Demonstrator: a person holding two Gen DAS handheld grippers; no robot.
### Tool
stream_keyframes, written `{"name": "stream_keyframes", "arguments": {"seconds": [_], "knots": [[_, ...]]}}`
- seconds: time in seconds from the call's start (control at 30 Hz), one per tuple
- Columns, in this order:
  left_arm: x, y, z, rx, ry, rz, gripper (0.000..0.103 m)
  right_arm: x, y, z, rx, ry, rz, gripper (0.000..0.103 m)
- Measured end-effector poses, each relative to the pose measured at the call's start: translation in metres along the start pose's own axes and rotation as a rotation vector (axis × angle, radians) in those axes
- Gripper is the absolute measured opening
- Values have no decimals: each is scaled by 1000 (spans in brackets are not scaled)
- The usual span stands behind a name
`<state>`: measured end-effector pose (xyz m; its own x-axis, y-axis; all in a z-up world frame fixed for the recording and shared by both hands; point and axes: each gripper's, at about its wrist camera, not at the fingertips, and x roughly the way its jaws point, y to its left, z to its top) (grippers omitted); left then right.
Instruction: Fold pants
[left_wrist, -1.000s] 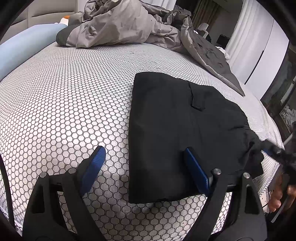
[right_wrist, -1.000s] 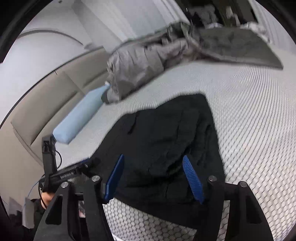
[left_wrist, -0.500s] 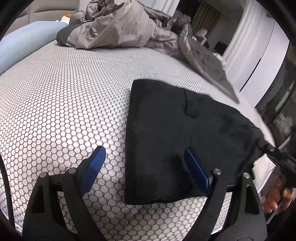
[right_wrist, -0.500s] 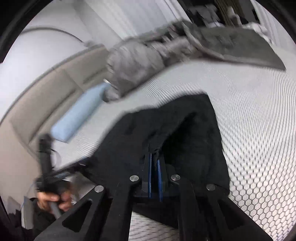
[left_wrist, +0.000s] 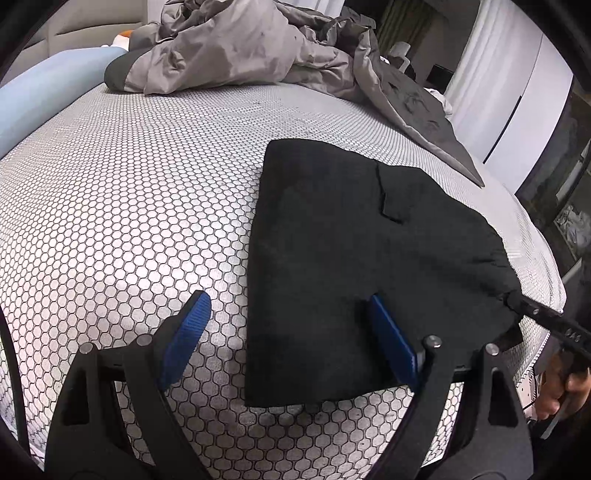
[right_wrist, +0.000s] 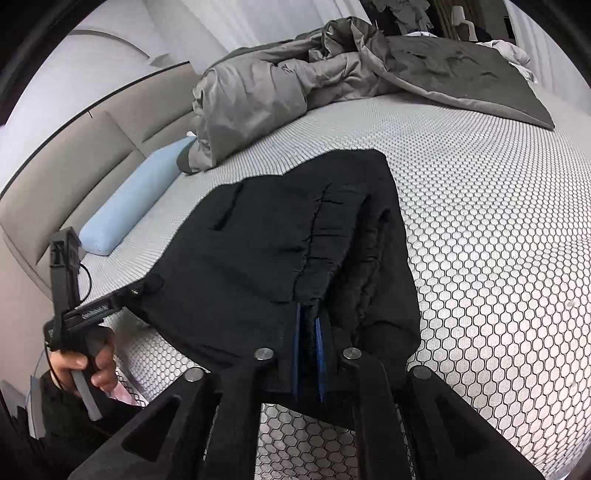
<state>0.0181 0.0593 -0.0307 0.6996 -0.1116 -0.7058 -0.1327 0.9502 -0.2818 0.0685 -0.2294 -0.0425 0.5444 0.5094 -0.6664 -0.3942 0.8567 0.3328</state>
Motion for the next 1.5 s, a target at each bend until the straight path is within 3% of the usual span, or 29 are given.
{"name": "stream_keyframes", "arguments": {"seconds": [0.1,0.3,0.5,0.67,0.73,0.83,1.0,1.07,1.13,1.2,1.27,1.4,1.5], "knots": [[0,1,-2,1,2,-3,85,-13,-7,3,38,-40,36,28],[0,0,-2,0,4,-2,85,-3,-24,4,118,1,64,30],[-1,0,-3,5,4,-1,85,12,-30,1,142,61,87,45],[-1,0,-4,5,5,-3,85,22,-31,1,147,71,118,42],[-1,-1,-4,7,5,-3,85,23,-33,2,158,64,157,13],[-1,0,-4,5,7,-5,85,17,-29,3,145,33,179,9],[-3,1,-4,3,6,-15,85,-16,-18,7,106,-44,243,8],[-1,1,-4,6,13,-10,85,-21,-25,4,100,-64,186,9],[0,0,-3,6,16,-8,85,-7,-39,1,134,4,112,9],[0,-1,-3,8,15,-10,85,4,-58,-2,246,68,119,10],[0,-2,-3,15,15,-8,85,1,-61,-1,264,58,153,13],[1,-1,-2,14,18,-10,85,-4,-56,1,250,46,197,31],[1,0,-2,17,16,-6,85,2,-55,0,259,69,206,34]]}}
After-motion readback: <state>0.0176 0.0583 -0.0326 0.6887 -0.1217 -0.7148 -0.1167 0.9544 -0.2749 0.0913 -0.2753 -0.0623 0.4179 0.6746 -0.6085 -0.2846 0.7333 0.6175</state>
